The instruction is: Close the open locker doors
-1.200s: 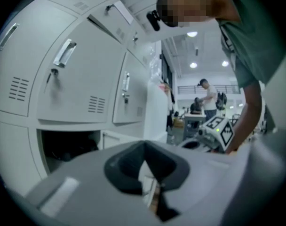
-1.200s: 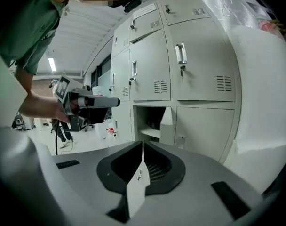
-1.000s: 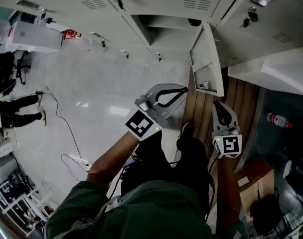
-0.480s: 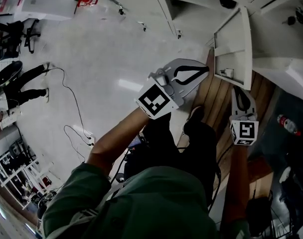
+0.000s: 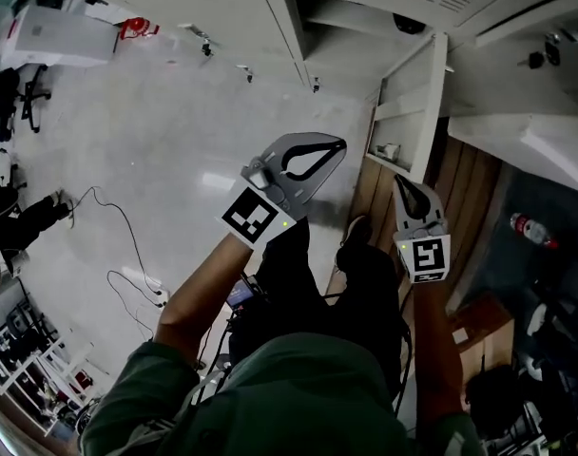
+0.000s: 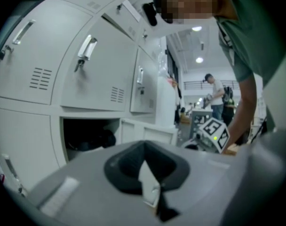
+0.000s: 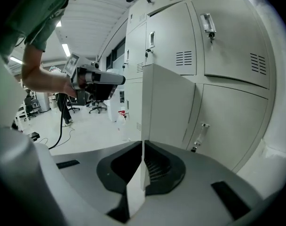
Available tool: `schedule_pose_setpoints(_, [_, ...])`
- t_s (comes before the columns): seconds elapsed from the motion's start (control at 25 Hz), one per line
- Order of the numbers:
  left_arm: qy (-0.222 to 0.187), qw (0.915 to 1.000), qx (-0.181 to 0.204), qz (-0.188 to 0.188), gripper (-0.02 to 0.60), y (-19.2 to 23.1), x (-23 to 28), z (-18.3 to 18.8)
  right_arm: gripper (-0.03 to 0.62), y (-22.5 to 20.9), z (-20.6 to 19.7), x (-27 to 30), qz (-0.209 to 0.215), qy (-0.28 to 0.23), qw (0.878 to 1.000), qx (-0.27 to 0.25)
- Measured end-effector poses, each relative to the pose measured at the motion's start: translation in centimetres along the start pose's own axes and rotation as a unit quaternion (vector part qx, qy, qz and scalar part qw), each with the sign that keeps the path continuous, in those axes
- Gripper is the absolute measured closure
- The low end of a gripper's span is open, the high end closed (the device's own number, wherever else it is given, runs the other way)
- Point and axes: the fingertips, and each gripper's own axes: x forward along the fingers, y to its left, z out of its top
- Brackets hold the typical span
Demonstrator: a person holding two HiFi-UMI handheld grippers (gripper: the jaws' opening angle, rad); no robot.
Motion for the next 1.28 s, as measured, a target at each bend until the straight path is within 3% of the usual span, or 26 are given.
schedule_pose_setpoints(0.44, [-0.004,0.9991,-0.023,0.034,0.578,5.3,-4.8,-1.3,0.585,5.2,4.1,6.6,0.050,-0.005,0.999,-0.021])
schedule_pose_setpoints(0.84, [-0.009,0.9969,-0.043,0.066,0.579,11.0,-9.0,-1.7,0.585,6.8,8.4,14.0,0.070,-0.005,0.997,-0.039])
schedule_pose_setpoints(1.28, [-0.001,0.9946,-0.059,0.086,0.578,16.7,-12.8,-2.3,0.585,2.7,11.9,21.1,0.024,-0.004,1.000,-0.013])
